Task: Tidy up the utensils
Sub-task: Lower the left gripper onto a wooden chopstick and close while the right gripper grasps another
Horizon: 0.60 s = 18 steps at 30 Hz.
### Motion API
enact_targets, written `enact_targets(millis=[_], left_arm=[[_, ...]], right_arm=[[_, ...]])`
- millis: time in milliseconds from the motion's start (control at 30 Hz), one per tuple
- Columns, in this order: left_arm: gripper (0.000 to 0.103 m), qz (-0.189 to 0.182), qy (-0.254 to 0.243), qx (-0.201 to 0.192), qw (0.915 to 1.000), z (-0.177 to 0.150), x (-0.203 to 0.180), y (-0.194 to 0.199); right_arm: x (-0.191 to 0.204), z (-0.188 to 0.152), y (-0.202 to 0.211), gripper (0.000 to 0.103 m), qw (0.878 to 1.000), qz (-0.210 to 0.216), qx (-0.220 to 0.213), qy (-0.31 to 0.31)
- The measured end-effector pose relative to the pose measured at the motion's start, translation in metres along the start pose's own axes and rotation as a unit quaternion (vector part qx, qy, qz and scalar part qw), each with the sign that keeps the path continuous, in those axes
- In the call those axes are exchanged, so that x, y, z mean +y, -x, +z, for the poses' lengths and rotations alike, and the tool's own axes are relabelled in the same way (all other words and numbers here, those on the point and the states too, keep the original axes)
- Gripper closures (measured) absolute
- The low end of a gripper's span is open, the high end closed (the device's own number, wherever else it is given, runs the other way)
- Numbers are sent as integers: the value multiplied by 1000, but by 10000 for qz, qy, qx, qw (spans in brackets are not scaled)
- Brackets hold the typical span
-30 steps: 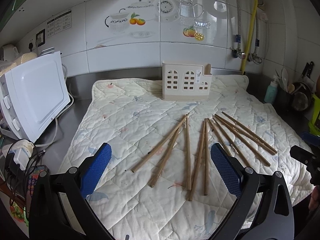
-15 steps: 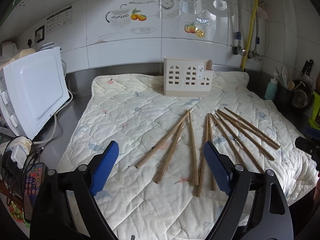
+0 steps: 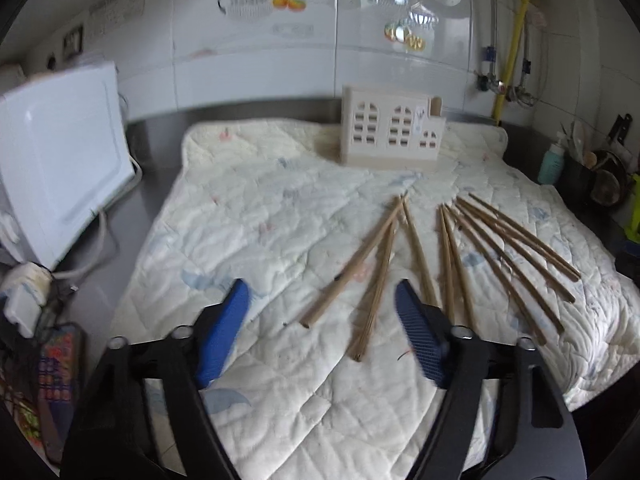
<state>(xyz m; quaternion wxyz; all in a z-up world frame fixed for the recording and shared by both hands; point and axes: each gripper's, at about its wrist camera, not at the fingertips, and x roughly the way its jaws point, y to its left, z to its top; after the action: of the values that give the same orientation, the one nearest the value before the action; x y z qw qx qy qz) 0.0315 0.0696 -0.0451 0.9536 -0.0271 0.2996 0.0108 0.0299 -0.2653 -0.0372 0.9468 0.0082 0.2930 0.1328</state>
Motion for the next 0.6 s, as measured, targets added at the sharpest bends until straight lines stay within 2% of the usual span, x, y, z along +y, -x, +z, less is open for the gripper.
enact_targets(millis=[100, 200, 300, 400, 600], left_arm=[[51, -121, -84, 104, 9998, 0, 7, -13], [60, -359, -316, 172, 9987, 0, 5, -22], [66, -497, -502, 320, 9970, -2, 1, -34], [67, -584, -593, 499, 9953, -2, -2, -47], [67, -665, -667, 699, 9931, -2, -2, -65]], right_arm=[[-5, -1, -6, 11, 10000, -10, 61, -35], [-12, -2, -13, 24, 9999, -7, 147, -69], [-21, -2, -22, 27, 9996, -7, 230, -163], [-28, -2, -29, 30, 9993, -8, 311, -187], [-42, -1, -43, 46, 9985, 12, 454, -298]])
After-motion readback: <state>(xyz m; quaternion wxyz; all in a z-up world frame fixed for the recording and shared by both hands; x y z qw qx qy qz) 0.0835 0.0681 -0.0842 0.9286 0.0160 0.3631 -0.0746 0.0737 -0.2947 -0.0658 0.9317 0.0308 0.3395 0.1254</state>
